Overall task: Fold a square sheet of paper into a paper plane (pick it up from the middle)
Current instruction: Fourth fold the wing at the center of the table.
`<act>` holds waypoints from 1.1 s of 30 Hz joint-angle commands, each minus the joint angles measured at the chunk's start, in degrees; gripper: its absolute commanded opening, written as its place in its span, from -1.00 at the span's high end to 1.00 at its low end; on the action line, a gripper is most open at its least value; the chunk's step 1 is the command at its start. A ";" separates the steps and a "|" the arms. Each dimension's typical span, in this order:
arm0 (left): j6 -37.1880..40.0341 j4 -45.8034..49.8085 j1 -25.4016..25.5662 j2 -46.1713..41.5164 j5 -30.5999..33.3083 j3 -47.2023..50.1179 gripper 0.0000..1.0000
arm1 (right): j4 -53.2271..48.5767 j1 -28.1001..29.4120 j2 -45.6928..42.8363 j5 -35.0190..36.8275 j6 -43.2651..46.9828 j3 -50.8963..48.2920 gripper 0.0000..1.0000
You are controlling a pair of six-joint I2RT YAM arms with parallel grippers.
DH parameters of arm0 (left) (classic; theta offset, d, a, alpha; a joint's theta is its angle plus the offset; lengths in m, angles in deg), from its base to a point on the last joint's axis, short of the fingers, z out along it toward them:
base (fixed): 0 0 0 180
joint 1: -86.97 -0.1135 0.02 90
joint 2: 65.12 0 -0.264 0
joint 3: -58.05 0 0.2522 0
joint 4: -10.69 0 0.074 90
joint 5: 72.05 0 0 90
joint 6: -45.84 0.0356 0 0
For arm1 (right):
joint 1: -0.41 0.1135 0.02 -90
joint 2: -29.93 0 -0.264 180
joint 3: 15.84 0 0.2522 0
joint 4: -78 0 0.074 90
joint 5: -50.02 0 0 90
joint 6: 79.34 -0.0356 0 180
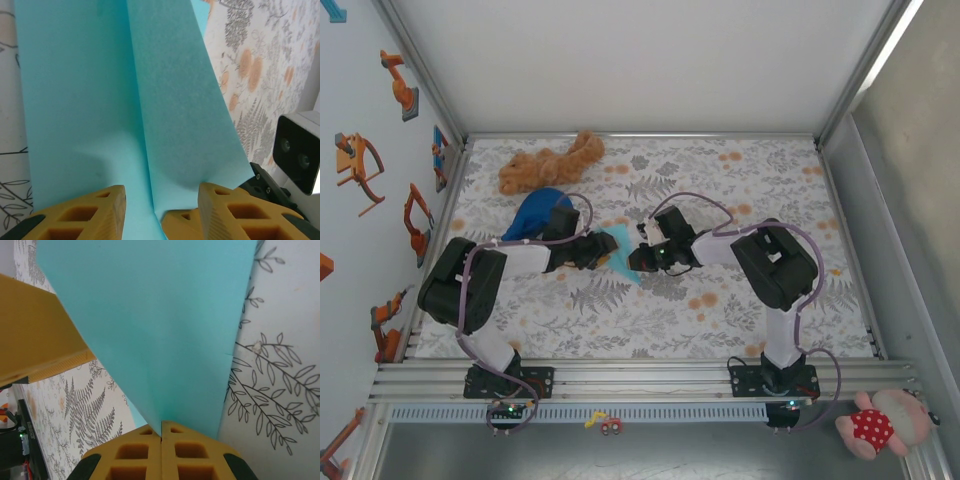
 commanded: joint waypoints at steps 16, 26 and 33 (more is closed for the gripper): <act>6.57 10.00 0.96 4.69 1.77 -5.97 0.04 | 2.39 -0.86 0.45 -1.57 -1.82 -1.44 1.00; 7.22 22.18 1.75 8.37 5.43 -11.47 0.06 | 1.63 -0.91 -6.98 3.16 -1.30 -4.64 0.54; 7.45 29.14 2.26 11.18 7.55 -14.84 0.05 | 0.76 -0.80 -10.65 9.22 -0.72 -6.68 0.44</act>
